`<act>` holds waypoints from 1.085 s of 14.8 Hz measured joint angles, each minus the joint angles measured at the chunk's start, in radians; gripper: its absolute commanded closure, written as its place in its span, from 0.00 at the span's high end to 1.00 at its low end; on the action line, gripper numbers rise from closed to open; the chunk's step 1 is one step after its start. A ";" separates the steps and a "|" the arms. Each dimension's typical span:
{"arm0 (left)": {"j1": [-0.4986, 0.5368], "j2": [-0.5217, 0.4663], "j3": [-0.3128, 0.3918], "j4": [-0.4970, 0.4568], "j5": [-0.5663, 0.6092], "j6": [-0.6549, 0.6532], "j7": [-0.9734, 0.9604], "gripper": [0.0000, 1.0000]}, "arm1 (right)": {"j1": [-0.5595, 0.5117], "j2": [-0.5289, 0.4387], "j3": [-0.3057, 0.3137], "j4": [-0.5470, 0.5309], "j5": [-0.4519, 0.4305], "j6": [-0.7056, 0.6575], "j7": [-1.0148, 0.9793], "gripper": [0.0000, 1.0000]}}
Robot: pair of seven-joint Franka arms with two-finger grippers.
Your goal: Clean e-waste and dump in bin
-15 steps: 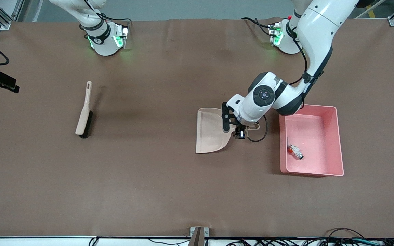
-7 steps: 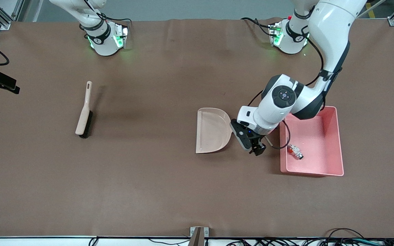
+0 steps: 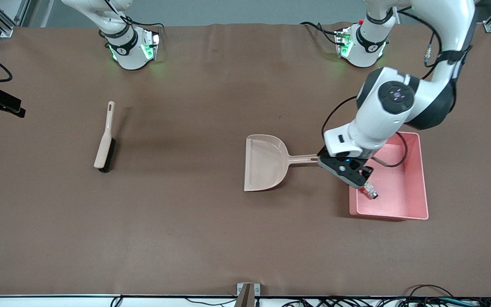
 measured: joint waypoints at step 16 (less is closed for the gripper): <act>0.083 -0.302 0.251 0.153 -0.086 -0.577 -0.054 1.00 | -0.002 0.000 0.000 -0.006 0.000 0.007 0.000 1.00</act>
